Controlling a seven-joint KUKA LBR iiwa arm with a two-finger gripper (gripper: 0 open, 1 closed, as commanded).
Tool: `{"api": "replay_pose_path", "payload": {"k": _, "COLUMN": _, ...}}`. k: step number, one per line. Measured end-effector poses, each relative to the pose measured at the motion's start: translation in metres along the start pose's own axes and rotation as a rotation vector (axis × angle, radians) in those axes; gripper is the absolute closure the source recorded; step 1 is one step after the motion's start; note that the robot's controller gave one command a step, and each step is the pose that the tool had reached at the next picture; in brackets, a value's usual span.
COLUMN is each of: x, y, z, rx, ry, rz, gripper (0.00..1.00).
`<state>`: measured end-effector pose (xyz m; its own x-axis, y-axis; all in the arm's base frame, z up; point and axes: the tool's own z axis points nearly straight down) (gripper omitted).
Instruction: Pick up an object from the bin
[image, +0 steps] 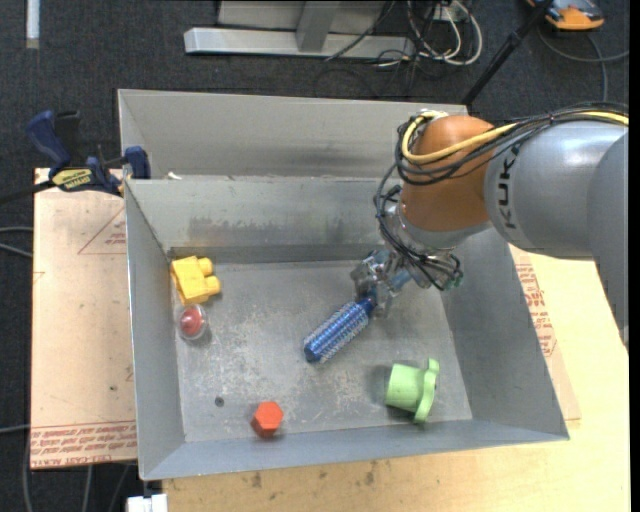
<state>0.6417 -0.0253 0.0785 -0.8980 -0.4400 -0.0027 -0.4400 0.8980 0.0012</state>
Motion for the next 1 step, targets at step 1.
{"api": "replay_pose_path", "payload": {"k": 1, "x": 0.0161, "y": 0.0067, "z": -0.1018, "rx": 0.005, "ry": -0.006, "rz": 0.026, "gripper": 1.0}}
